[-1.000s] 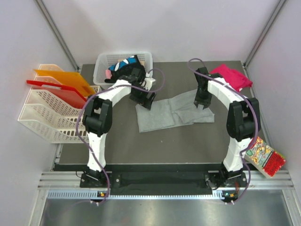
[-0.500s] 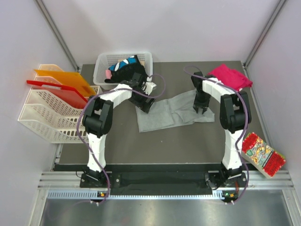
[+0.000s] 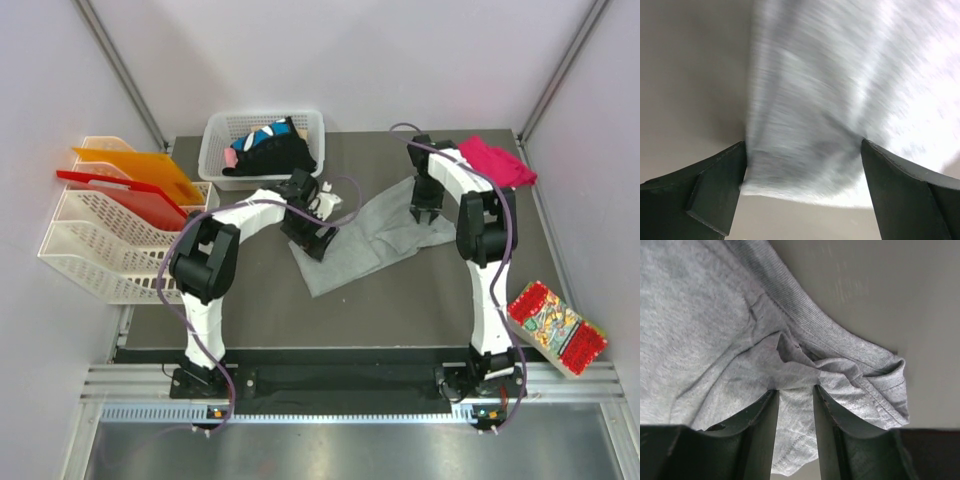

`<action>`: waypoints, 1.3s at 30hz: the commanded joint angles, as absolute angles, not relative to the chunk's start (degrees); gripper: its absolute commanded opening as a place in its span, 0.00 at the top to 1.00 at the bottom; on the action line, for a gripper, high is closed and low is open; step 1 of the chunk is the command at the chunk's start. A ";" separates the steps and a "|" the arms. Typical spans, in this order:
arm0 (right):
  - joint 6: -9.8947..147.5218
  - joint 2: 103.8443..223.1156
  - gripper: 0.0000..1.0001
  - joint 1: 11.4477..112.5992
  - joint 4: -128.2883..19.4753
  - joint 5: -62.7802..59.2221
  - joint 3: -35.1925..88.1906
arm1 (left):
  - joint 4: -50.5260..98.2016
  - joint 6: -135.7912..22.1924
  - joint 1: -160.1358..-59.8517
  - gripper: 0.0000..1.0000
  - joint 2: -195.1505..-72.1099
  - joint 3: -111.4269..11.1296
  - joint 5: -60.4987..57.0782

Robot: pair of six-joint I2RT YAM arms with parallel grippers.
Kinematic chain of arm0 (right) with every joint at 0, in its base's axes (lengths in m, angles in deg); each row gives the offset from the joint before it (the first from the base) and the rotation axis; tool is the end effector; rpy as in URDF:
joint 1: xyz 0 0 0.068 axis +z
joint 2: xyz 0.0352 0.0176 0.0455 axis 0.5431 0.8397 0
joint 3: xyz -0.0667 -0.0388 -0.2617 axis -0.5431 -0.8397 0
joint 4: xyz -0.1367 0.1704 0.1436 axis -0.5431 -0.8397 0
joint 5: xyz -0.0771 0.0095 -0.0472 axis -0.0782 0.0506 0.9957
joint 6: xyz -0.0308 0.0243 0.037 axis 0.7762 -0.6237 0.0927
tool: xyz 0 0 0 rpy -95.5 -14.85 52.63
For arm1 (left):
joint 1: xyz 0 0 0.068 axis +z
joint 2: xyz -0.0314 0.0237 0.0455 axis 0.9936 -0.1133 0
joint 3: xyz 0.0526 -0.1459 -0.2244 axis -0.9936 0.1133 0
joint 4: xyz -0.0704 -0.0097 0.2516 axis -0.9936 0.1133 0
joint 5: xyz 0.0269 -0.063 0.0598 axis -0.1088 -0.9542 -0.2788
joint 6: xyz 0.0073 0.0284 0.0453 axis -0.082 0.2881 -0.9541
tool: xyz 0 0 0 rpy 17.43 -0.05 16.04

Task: Fold and stack the t-shirts
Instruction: Rotate the tshirt 45 degrees, then grab one side of the 2/3 rectangular tshirt with right arm

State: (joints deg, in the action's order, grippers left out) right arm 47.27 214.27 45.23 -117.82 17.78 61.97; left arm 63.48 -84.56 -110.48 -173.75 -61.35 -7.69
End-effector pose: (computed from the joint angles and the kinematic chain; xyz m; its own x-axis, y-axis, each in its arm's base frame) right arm 0.4475 0.0904 0.1709 -0.9467 0.2688 -0.1778 0.2944 0.9457 -0.1377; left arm 0.3621 -0.1941 0.1703 -0.6589 0.6386 -0.3976 0.7284 0.6737 -0.1249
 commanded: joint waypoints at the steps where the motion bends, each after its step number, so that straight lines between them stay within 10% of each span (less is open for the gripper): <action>1: 49.87 220.21 0.64 44.24 -110.33 16.69 69.50 | 75.59 -82.79 -112.49 0.01 -172.75 -57.00 -16.64; 13: 52.87 222.07 0.60 44.32 -108.65 14.73 77.60 | 79.20 -79.90 -113.57 0.01 -173.10 -56.37 -22.02; 21: 53.74 206.19 0.54 46.95 -108.83 16.76 72.71 | 86.32 -77.08 -98.36 0.01 -167.22 -79.20 -12.98; 27: 57.25 187.36 0.43 60.20 -106.28 19.12 54.62 | 90.71 -77.43 -86.33 0.01 -155.89 -86.79 -0.40; 39: 56.73 180.04 0.44 101.61 -110.32 34.07 36.03 | 86.76 -74.88 -83.85 0.01 -138.12 -64.56 -0.04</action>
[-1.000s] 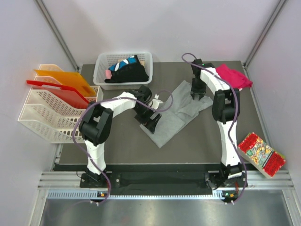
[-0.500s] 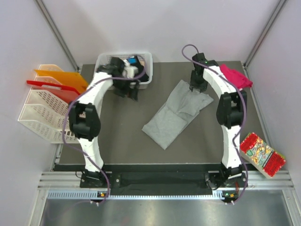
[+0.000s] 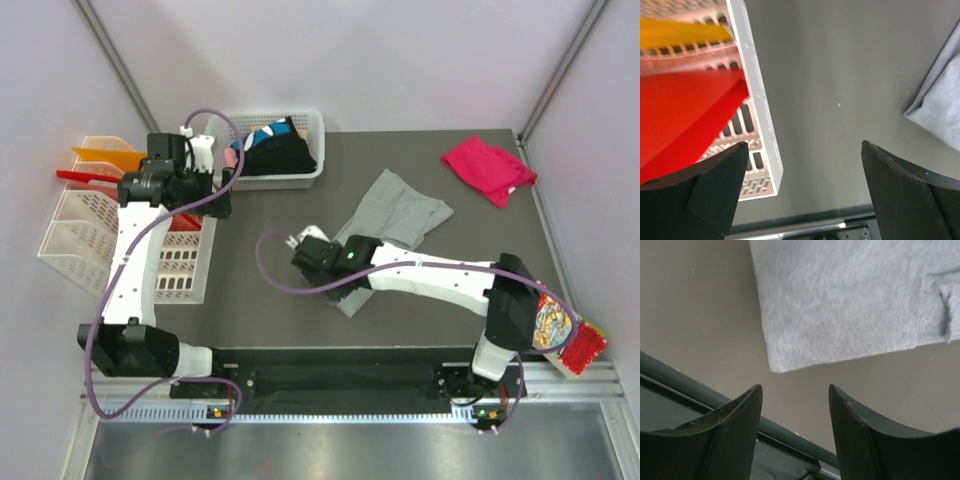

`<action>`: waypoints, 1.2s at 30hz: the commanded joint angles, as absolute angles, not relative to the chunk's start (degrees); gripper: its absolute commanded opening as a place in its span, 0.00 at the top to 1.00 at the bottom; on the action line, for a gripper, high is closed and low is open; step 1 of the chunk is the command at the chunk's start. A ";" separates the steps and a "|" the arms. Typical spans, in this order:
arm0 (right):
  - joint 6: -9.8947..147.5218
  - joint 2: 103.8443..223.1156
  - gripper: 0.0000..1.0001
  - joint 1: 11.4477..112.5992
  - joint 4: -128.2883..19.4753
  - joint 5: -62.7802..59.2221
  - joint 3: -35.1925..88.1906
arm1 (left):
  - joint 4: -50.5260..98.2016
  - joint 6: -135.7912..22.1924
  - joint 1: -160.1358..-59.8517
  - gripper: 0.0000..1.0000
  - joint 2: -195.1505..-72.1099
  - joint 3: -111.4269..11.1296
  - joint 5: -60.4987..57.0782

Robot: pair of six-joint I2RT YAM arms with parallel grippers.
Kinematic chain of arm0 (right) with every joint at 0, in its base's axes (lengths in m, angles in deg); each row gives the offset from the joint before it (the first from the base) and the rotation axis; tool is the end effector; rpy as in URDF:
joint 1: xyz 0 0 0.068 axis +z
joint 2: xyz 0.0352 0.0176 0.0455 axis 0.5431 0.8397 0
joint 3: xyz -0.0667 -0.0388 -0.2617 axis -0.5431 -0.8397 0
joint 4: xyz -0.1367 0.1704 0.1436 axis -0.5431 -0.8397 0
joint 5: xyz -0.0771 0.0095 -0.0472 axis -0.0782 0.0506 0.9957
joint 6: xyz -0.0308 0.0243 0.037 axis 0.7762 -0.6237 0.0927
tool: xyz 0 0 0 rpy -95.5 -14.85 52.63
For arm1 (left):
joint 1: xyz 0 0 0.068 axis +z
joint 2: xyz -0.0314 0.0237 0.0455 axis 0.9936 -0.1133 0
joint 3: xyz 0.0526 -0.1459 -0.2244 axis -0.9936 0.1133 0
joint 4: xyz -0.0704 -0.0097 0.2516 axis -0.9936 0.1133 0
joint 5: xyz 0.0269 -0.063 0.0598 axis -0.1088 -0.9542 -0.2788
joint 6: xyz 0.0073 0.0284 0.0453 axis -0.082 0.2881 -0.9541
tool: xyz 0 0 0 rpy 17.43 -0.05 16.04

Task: Fold and stack the t-shirts
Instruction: Grab one side of the 2/3 rectangular tshirt with right arm

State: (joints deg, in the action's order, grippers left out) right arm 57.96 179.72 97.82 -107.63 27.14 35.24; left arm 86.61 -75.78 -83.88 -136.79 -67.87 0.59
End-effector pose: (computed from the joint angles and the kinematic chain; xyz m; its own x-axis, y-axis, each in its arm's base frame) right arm 0.1592 0.3099 0.2804 -0.6088 -0.6338 -0.4771 -0.6282 0.7525 -0.1980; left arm 0.2674 -0.0054 0.3961 -0.7427 0.1331 -0.6563 0.1715 0.9852 0.0058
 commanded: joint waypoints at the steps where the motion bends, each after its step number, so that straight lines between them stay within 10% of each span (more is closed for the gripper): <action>1: 56.64 180.57 0.44 102.32 -110.41 34.51 36.38 | 87.02 -75.06 -83.93 0.01 -138.29 -64.38 -1.17; 18: 53.30 208.34 0.46 105.76 -116.04 33.28 61.08 | 87.46 -83.14 -83.85 0.01 -141.37 -59.63 -6.46; 36: 53.30 200.53 0.47 99.87 -111.03 36.27 43.42 | 86.85 -79.28 -83.85 0.01 -140.31 -59.01 -7.16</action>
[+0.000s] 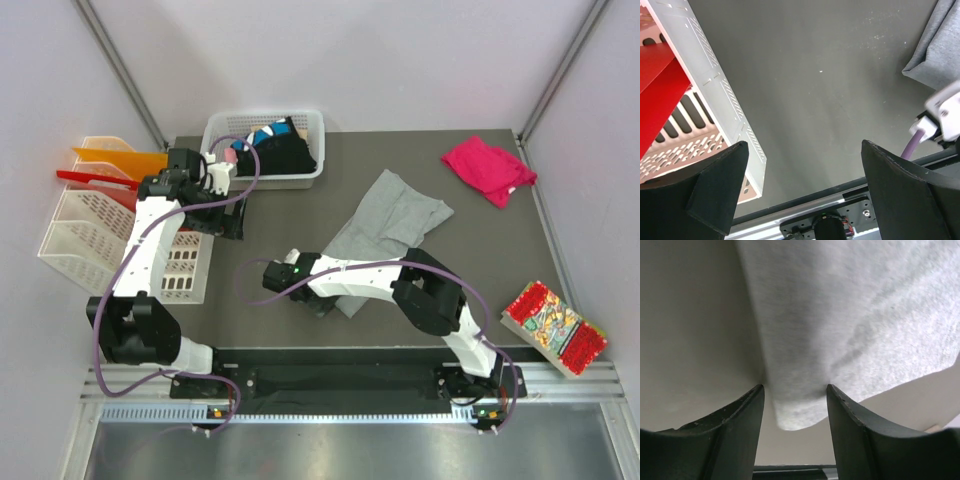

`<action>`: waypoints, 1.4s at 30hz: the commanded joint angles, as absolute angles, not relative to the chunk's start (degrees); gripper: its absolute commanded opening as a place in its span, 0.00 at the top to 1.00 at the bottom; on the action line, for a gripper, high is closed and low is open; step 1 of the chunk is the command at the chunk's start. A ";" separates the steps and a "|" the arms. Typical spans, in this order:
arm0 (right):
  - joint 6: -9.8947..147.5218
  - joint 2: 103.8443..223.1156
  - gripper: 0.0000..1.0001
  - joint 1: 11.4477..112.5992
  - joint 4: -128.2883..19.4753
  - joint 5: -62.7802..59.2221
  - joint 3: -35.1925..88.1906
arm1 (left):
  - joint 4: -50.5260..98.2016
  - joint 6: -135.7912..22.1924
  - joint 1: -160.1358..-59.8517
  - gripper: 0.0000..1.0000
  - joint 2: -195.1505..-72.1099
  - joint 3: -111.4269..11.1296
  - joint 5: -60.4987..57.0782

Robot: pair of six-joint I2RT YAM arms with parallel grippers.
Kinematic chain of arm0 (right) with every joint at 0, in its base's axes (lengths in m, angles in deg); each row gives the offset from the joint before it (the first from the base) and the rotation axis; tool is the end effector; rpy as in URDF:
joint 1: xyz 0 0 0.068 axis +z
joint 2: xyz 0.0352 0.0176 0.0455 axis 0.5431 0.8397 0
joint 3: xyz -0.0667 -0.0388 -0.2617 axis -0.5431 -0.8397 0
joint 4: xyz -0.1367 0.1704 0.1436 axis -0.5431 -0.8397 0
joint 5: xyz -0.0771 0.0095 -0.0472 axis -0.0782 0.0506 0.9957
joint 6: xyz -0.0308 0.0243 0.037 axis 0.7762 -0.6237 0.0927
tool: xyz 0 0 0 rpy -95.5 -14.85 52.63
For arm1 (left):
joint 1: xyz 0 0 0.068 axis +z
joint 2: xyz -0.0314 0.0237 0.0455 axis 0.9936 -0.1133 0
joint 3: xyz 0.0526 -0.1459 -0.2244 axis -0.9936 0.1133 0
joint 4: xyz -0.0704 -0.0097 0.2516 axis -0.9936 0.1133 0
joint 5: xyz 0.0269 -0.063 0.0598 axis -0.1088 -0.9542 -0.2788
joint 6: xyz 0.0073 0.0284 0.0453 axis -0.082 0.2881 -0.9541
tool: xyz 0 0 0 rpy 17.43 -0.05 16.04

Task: Fold and stack the t-shirts
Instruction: Grab one side of the 2/3 rectangular tshirt with right arm

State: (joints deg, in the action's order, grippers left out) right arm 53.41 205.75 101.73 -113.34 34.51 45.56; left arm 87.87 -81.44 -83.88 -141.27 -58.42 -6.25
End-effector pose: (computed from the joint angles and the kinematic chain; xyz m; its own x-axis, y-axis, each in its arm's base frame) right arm 0.1647 0.3783 0.1640 -0.6415 -0.7377 -0.2105 -0.6161 0.6589 -0.4316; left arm 0.2822 -0.0097 0.3261 -0.8564 0.2261 -0.4641 0.3032 0.9479 -0.0977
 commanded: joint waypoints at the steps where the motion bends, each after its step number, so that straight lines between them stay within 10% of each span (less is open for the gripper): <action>1: 53.74 199.65 0.47 99.61 -109.90 36.19 42.02 | 86.94 -78.32 -83.85 0.01 -140.40 -59.10 -7.60; 42: 55.15 208.52 0.52 100.40 -107.16 30.56 47.46 | 87.29 -78.13 -83.85 0.01 -140.49 -59.02 -7.51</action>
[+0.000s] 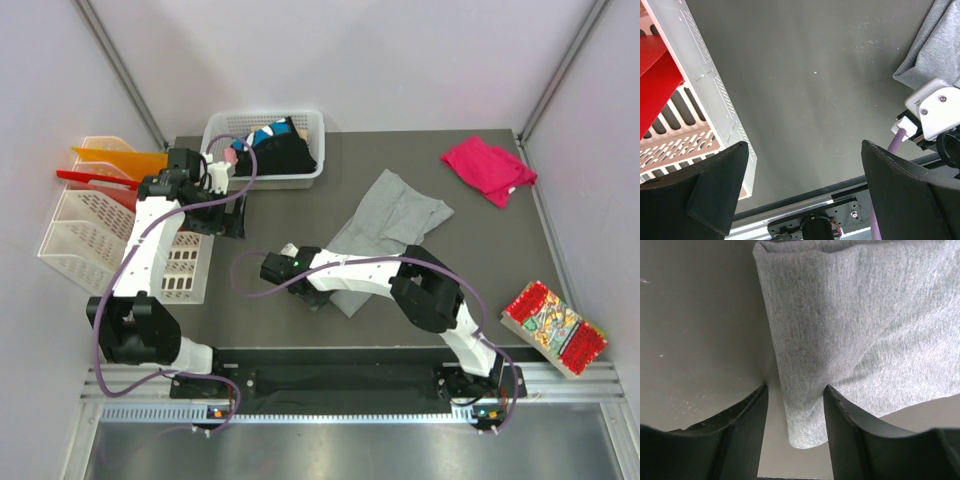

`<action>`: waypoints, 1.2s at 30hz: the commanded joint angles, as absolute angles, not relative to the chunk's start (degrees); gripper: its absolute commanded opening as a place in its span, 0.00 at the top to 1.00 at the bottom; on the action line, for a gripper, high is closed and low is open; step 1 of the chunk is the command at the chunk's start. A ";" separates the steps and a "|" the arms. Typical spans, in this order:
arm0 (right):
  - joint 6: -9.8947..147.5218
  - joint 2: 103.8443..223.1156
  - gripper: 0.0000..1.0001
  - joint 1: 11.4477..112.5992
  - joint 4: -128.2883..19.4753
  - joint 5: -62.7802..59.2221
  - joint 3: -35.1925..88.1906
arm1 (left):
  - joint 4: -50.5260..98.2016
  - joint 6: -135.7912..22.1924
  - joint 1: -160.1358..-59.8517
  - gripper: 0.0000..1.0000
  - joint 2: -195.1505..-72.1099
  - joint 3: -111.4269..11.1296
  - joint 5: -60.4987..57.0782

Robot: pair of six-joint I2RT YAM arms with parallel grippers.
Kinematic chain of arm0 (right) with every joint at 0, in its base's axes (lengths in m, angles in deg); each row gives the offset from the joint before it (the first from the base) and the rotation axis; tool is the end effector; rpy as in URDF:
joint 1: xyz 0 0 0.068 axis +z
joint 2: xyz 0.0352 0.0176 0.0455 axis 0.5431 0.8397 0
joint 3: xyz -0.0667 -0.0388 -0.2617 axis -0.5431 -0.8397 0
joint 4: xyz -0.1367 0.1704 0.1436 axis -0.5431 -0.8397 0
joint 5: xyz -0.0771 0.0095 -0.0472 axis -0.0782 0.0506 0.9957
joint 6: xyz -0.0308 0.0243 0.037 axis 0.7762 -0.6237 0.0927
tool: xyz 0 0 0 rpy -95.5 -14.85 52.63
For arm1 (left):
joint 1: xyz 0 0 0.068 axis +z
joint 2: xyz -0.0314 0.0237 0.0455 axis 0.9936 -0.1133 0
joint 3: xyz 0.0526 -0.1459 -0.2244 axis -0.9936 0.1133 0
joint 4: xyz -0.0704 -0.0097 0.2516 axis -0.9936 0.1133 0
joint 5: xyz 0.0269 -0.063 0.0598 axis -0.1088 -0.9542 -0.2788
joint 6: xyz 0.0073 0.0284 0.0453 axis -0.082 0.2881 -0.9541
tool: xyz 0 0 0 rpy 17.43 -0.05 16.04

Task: Fold and stack the t-shirts
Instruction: Grab one side of the 2/3 rectangular tshirt with right arm, then fold the long partially folded tshirt into a neat square

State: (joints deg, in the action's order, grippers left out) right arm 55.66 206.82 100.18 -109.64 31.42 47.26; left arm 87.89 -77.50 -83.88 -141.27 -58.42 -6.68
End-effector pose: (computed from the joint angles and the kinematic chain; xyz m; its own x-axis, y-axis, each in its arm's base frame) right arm 0.1782 0.3862 0.1636 -0.6390 -0.7285 -0.2471 -0.6342 0.6807 -0.3666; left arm 0.2821 -0.0099 0.3261 -0.8749 0.1602 -0.4570 0.2467 0.9595 -0.1360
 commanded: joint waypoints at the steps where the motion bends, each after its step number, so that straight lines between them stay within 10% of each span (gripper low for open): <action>1: 55.15 208.35 0.54 100.22 -106.99 30.56 47.11 | 87.29 -78.05 -83.85 0.01 -140.32 -58.84 -7.60; 10: 54.80 208.43 0.99 98.46 -108.30 30.73 47.54 | 87.29 -77.87 -83.85 0.01 -139.35 -57.96 -8.21; 36: 50.76 198.95 1.00 105.86 -121.58 18.96 69.61 | 87.90 -80.33 -83.93 0.01 -136.44 -58.04 -8.21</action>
State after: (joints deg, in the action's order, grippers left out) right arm 53.56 207.28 110.28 -121.71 20.50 70.41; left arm 87.76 -79.47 -83.88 -137.84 -56.19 -7.14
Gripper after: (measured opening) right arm 0.020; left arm 0.991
